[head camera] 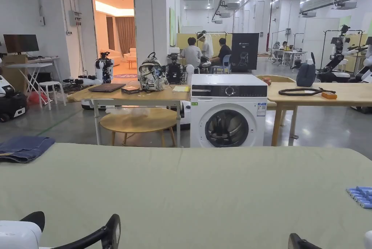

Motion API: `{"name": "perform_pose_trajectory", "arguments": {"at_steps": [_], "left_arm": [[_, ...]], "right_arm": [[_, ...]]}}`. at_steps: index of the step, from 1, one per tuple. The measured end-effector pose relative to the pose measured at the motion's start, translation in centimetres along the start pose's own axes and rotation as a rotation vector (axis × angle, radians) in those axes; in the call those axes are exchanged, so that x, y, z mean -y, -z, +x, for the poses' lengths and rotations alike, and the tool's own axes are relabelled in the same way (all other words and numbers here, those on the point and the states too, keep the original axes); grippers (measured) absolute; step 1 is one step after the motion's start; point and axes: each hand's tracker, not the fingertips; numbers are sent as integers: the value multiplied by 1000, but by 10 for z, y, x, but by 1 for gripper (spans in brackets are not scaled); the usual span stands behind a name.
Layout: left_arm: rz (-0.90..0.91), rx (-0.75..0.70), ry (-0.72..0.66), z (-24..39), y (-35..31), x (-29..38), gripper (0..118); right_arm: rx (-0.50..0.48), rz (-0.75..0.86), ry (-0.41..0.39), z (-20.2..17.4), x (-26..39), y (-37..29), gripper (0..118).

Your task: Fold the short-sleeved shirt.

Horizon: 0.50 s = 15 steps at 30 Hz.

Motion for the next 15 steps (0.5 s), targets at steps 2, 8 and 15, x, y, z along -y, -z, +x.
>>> {"name": "perform_pose_trajectory", "arguments": {"at_steps": [2,8,15], "left_arm": [[-3,11,-4,2,1,-1,108],[-17,36,9,9,3,-1,108],[-25,51,1,12,4,1,108]], "right_arm": [[29,-24,20,-3,0,3,113],[52,-40,28,-6,0,5,113],[28,-36,34,-4,-1,2,113]]}}
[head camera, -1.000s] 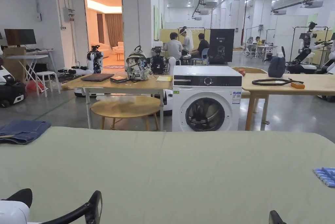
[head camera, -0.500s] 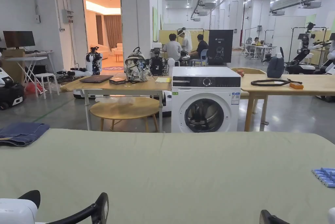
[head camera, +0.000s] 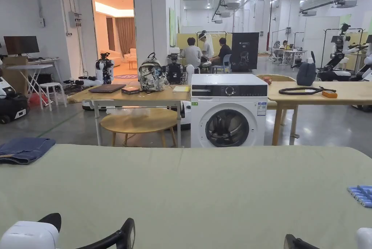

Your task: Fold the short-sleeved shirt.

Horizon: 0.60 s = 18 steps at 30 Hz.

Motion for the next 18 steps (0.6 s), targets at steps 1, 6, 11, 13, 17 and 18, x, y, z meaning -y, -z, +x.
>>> {"name": "perform_pose_trajectory", "arguments": {"at_steps": [1,6,11,13,17,18], "left_arm": [[0,2,-1,0,0,0,108],[-8,4,-2,1,0,2,108],[-12,4,-7,1,0,3,108],[-13,1,-6,1,1,3,108],[-11,-4,-6,1,3,5,108],[-13,-7,-6,1,5,6,108]], "right_arm": [[-4,5,-6,1,1,0,113],[3,7,-19,-2,3,6,113],[-34,15,8,-2,4,5,113],[-30,37,-5,-3,5,3,113],[2,108,-114,-9,12,2,113],[5,115,-149,-11,14,3,113]]}}
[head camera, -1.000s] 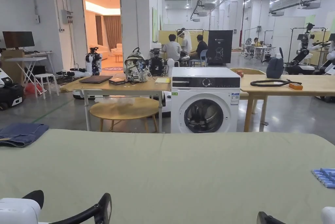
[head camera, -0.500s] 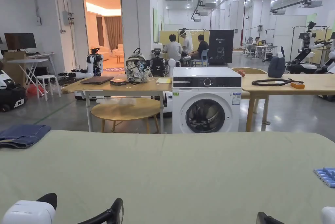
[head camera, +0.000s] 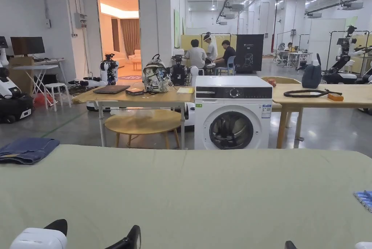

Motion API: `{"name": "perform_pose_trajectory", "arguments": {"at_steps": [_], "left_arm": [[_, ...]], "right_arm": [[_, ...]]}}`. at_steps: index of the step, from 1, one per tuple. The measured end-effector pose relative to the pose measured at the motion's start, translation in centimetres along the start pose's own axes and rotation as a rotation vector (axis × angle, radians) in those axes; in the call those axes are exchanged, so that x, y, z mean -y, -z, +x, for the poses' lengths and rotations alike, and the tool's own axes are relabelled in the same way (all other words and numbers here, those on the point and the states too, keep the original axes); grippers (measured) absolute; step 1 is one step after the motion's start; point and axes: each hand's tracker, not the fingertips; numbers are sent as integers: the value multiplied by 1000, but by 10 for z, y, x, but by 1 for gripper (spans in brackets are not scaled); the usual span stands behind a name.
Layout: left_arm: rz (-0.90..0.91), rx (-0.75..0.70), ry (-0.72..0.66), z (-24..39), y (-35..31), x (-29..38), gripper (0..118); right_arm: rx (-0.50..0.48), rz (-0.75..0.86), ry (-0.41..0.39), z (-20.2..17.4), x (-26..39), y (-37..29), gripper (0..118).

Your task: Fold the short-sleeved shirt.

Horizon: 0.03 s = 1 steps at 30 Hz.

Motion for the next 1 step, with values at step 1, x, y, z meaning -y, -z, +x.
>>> {"name": "perform_pose_trajectory", "arguments": {"at_steps": [1], "left_arm": [[-1,-1,0,0,1,1,108]], "right_arm": [[-2,12,-16,-1,2,0,113]]}}
